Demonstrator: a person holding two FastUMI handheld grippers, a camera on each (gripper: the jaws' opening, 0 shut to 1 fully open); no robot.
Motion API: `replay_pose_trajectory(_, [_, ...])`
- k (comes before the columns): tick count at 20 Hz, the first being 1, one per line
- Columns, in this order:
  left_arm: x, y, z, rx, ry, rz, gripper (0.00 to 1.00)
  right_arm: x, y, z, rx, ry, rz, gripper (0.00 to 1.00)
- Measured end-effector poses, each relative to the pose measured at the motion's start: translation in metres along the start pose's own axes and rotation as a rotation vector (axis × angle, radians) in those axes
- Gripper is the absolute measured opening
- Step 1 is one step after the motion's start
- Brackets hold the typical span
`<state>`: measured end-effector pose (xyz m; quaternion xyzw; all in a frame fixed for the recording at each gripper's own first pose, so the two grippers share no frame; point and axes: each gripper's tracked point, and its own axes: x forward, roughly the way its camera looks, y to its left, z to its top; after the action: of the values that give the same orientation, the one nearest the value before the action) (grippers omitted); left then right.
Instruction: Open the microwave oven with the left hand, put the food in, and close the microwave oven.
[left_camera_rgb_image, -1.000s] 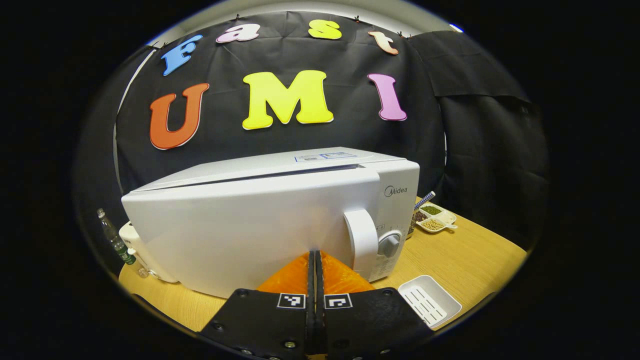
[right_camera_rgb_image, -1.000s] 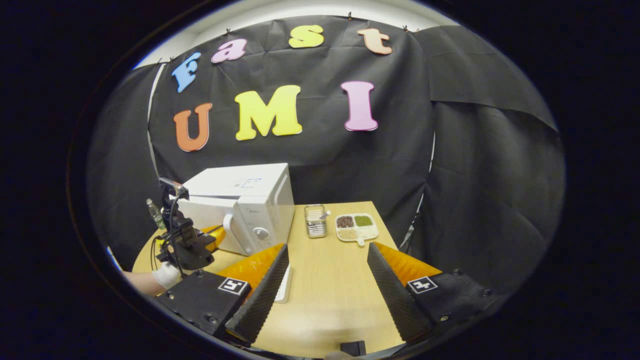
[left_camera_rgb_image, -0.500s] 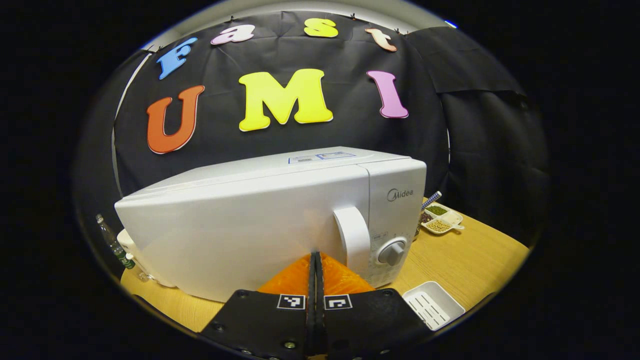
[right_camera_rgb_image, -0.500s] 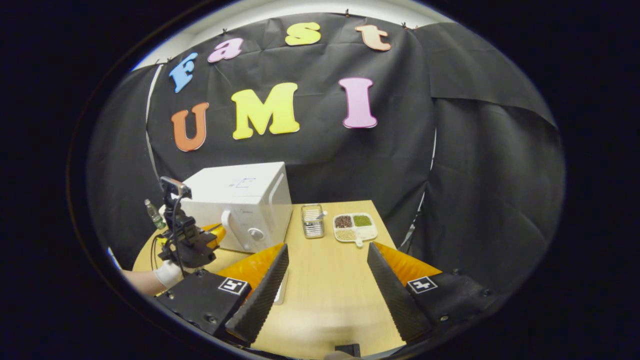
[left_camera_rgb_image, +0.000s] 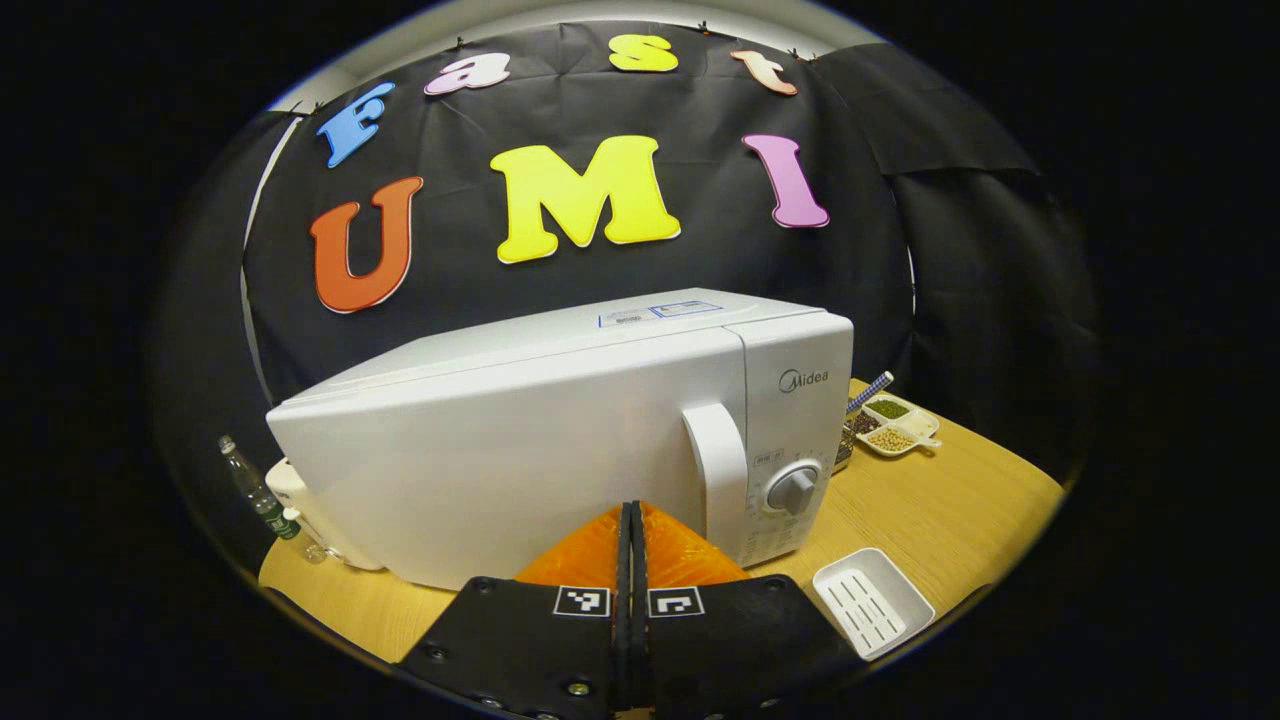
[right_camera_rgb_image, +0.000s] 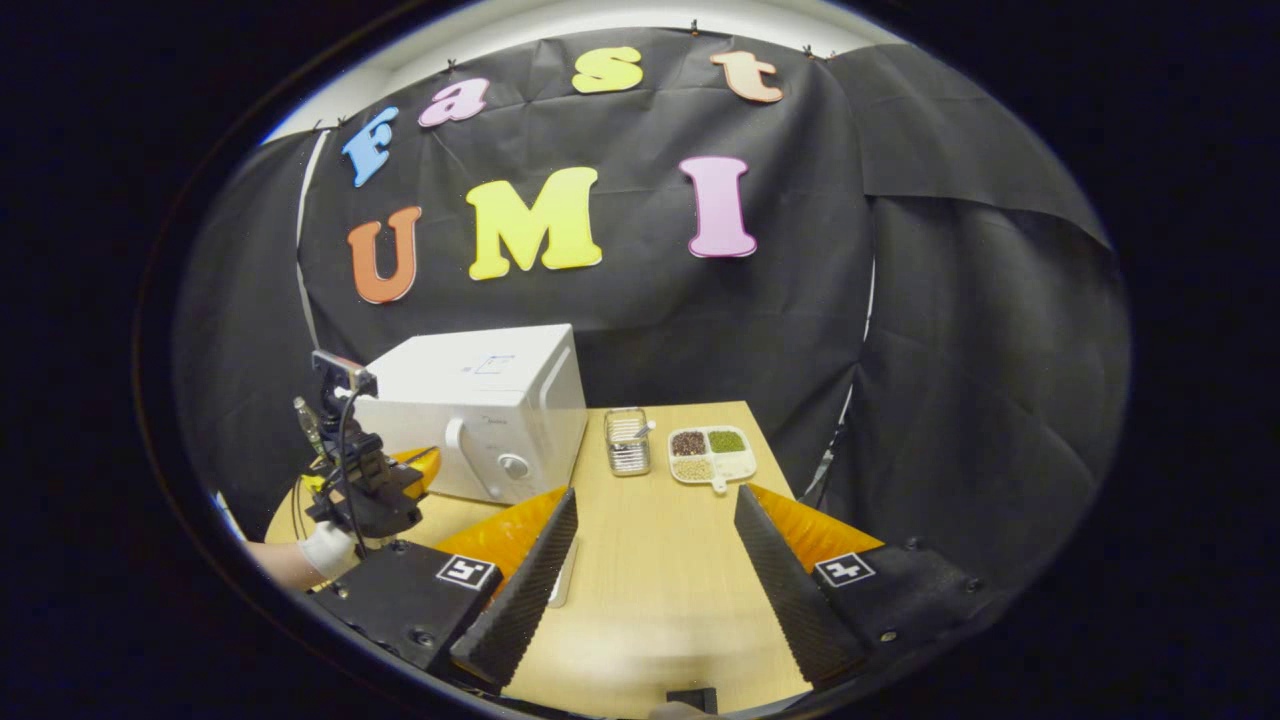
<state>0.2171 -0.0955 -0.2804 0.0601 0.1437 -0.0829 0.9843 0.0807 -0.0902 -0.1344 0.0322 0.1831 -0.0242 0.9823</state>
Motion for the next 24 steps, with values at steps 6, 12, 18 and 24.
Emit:
replay_pose_trajectory(6, [-0.044, 0.01, -0.01, 0.058, 0.045, 0.058, 0.97, -0.001, -0.01, -0.006, -0.028, -0.029, 0.021, 1.0])
replay_pose_trajectory(12, [-0.105, -0.004, 0.02, 0.002, -0.019, 0.05, 0.97, -0.014, -0.003, -0.016, -0.036, -0.043, 0.017, 1.0])
replay_pose_trajectory(18, [-0.198, 0.02, 0.067, -0.076, -0.12, 0.026, 0.96, -0.06, 0.038, -0.004, -0.052, -0.121, 0.005, 1.0])
replay_pose_trajectory(24, [-0.283, 0.065, 0.11, -0.136, -0.199, 0.072, 0.96, -0.102, 0.091, 0.023, -0.053, -0.223, 0.023, 1.0])
